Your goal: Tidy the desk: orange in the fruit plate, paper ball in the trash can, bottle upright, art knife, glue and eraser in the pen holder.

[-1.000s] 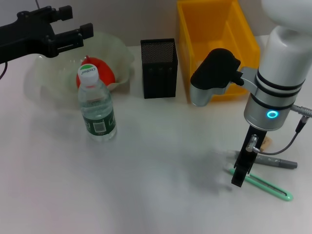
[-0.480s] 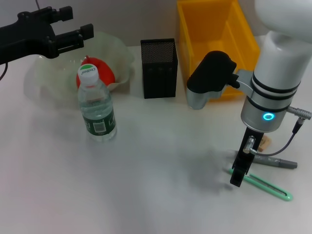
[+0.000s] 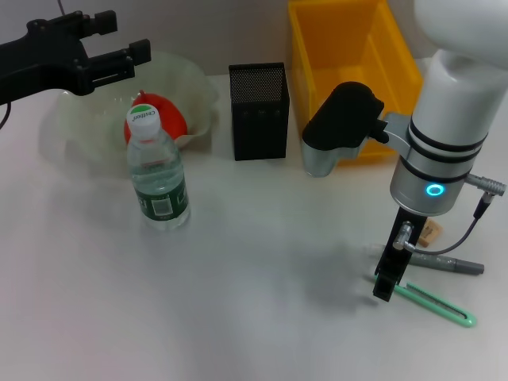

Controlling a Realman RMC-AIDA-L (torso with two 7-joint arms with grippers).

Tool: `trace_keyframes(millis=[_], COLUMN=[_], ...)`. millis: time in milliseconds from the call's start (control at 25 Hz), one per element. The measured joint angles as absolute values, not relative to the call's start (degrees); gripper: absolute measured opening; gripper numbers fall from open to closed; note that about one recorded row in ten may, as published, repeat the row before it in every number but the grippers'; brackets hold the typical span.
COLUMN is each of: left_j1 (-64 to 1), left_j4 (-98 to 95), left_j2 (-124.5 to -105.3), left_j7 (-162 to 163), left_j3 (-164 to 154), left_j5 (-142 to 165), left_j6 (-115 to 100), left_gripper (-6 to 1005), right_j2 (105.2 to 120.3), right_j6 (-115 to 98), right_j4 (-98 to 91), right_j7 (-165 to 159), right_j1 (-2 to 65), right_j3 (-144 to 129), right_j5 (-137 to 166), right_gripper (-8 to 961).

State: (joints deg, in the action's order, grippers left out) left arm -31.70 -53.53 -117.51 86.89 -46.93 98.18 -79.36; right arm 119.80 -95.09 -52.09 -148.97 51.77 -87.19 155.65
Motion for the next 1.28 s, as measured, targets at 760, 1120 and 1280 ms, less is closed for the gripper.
trace_keyframes(millis=[760, 1120, 1280], left_j1=[-31.6, -31.5, -31.5], left_j4=[-53.5, -53.5, -53.5], left_j2=[-117.49, -117.51, -117.51], left_j7=[86.2, 86.2, 86.2], left_j3=[-46.9, -46.9, -46.9], left_j5=[98.2, 98.2, 98.2], left_j6=[-79.5, -79.7, -79.7], left_gripper=[725, 725, 725], right_j2=[119.8, 119.79, 119.79], right_j6=[-94.6, -94.6, -94.6], right_j4=[-50.8, -50.7, -50.6], right_j7=[-149.8, -150.6, -151.0], right_j1=[52.0, 52.2, 52.2], right_j3=[-88.5, -88.5, -88.5], right_j5=[155.6, 155.6, 155.6], right_gripper=[474, 427, 400])
